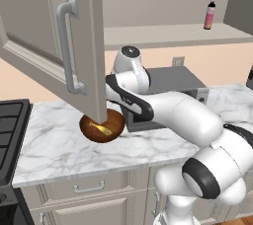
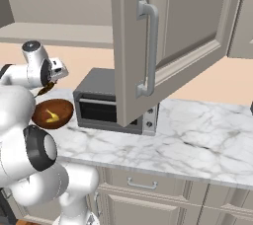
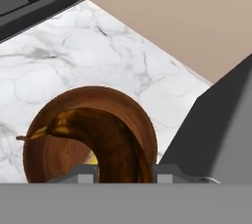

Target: Open the cabinet. Pick the banana and banana from the cabinet and place them into the bowl. Then close the cabinet.

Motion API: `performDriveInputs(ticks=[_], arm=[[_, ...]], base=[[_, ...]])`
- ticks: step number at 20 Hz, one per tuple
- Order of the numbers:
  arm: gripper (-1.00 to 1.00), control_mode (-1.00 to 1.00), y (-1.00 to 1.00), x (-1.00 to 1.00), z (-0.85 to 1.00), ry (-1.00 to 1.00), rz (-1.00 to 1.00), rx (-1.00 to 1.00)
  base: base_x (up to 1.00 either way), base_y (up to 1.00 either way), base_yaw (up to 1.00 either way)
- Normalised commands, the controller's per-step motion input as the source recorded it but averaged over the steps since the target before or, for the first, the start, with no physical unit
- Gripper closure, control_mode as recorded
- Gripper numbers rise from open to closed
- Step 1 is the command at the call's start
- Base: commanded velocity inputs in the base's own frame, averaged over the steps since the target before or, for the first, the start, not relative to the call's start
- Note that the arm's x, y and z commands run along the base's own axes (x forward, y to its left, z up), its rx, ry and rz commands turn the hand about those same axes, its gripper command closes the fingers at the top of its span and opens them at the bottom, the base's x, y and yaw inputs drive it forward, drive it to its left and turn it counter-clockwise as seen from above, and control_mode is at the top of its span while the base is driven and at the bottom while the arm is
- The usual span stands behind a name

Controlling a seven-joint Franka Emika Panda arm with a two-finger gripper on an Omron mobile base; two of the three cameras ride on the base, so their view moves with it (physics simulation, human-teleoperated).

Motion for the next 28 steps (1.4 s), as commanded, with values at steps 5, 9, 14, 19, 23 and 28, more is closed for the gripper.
performDriveInputs(ticks=[5,9,14,19,23,28], arm=[[1.0,-1.0,0.18,0.27,-0.29,-0.01,0.0,-0.02],[1.0,-1.0,0.1,0.26,-0.21,-0.02,0.0,-0.04],[1.0,-1.0,0.02,0.04,-0.19,-0.01,-0.01,-0.05],[1.0,-1.0,0.13,0.01,-0.21,-0.01,0.0,-0.02],[1.0,-1.0,0.07,0.0,-0.12,0.01,0.0,0.06],[1.0,-1.0,0.0,0.0,-0.11,0.04,0.0,0.14]], base=[[0.0,0.0,0.0],[0.0,0.0,0.0],[0.0,0.0,0.0],[0.0,0.0,0.0],[0.0,0.0,0.0],[0.0,0.0,0.0]])
